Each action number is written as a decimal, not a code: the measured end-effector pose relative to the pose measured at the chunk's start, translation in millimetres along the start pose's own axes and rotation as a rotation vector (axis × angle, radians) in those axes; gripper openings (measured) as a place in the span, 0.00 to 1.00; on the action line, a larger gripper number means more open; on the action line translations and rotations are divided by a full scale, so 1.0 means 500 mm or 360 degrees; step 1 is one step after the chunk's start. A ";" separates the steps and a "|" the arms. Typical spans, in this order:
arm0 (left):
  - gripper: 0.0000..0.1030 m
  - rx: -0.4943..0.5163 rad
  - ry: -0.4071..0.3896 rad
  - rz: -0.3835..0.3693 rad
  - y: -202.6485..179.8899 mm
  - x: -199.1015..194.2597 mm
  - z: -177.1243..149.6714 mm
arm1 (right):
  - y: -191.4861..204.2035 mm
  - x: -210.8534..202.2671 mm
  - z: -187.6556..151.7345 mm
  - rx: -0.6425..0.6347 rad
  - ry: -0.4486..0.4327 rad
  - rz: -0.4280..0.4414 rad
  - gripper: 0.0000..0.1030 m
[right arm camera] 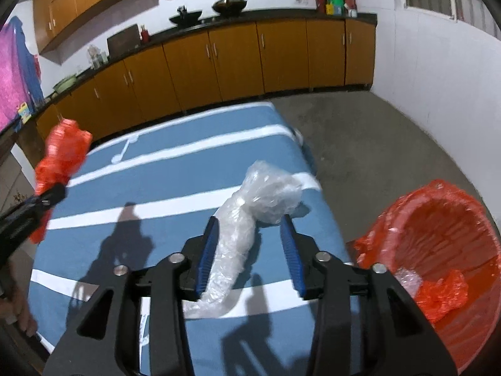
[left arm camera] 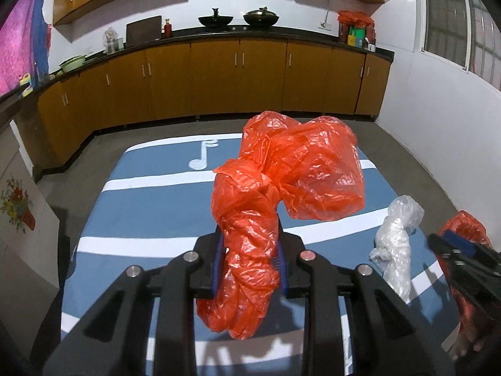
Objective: Collect trash
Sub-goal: 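Carry both bags over the basket and open both tools to drop them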
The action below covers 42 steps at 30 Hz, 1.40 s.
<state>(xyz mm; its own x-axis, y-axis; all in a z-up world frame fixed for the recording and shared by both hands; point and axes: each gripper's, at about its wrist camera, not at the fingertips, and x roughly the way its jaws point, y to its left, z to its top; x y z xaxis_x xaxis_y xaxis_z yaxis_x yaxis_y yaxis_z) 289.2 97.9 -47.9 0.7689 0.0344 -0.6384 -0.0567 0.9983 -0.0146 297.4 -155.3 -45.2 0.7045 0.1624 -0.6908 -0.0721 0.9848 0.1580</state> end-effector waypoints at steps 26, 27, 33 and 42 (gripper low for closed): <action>0.26 -0.0022 -0.0002 -0.0065 0.003 -0.019 -0.010 | 0.008 -0.058 0.017 -0.0069 -0.0130 0.0049 0.27; 0.26 -0.0015 -0.0012 -0.0082 -0.007 -0.026 -0.008 | 0.003 -0.074 0.016 -0.0073 -0.0150 0.0041 0.27; 0.26 0.0025 -0.0036 -0.0155 -0.064 -0.052 -0.002 | -0.020 -0.136 0.011 -0.0113 -0.0220 -0.0022 0.27; 0.26 0.0104 -0.0055 -0.0276 -0.160 -0.084 -0.006 | -0.083 -0.205 -0.010 -0.0096 -0.0285 -0.0108 0.27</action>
<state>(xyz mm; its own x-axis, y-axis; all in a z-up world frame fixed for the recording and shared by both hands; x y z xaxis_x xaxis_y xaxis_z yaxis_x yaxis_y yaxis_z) 259.5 16.5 -22.3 0.7851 -0.1380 -0.6038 0.1193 0.9903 -0.0712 224.7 -212.7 15.7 0.8230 0.0871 -0.5613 -0.0582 0.9959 0.0691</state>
